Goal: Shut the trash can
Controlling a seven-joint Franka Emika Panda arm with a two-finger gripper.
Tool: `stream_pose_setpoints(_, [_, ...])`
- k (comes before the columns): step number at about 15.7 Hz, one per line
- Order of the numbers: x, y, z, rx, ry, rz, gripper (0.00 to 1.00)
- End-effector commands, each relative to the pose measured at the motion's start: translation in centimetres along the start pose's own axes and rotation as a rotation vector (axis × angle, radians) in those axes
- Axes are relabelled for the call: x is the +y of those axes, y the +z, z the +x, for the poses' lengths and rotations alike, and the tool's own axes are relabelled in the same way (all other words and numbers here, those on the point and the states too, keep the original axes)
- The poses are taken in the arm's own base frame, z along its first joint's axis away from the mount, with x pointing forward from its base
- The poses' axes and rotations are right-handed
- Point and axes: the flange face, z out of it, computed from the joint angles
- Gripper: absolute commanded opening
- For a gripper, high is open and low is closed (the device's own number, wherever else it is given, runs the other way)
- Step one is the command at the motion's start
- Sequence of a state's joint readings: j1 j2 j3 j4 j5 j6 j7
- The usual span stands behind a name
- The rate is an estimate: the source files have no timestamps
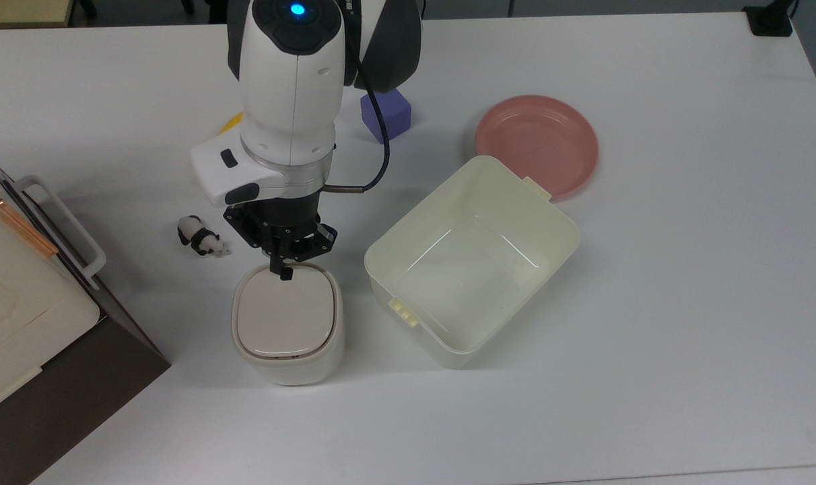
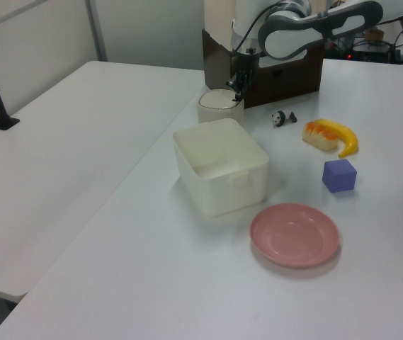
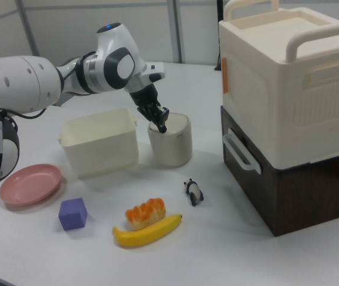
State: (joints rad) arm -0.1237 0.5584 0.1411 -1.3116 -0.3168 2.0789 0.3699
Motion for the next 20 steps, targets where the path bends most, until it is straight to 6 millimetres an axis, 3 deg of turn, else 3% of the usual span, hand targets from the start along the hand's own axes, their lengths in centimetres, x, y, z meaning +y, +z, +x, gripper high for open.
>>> stream_pose_setpoints(1, [0.2, 2.3, -1.3, -0.055, -0.031, -0.019, 0.0])
stream_pose_setpoints(6, [0.1, 3.2, -1.6, -0.071, -0.034, -0.023, 0.0])
stream_pose_setpoints(12, [0.3, -1.5, -0.1, 0.009, -0.009, -0.004, 0.0])
stream_pose_setpoints(16, [0.9, -6.4, 1.2, 0.086, 0.031, 0.039, 0.0])
stream_pose_setpoints(18, [1.0, -7.2, 1.5, 0.102, 0.034, 0.043, 0.0])
stream_pose_setpoints(20, [1.1, -6.8, 1.4, 0.096, 0.028, 0.042, 0.0])
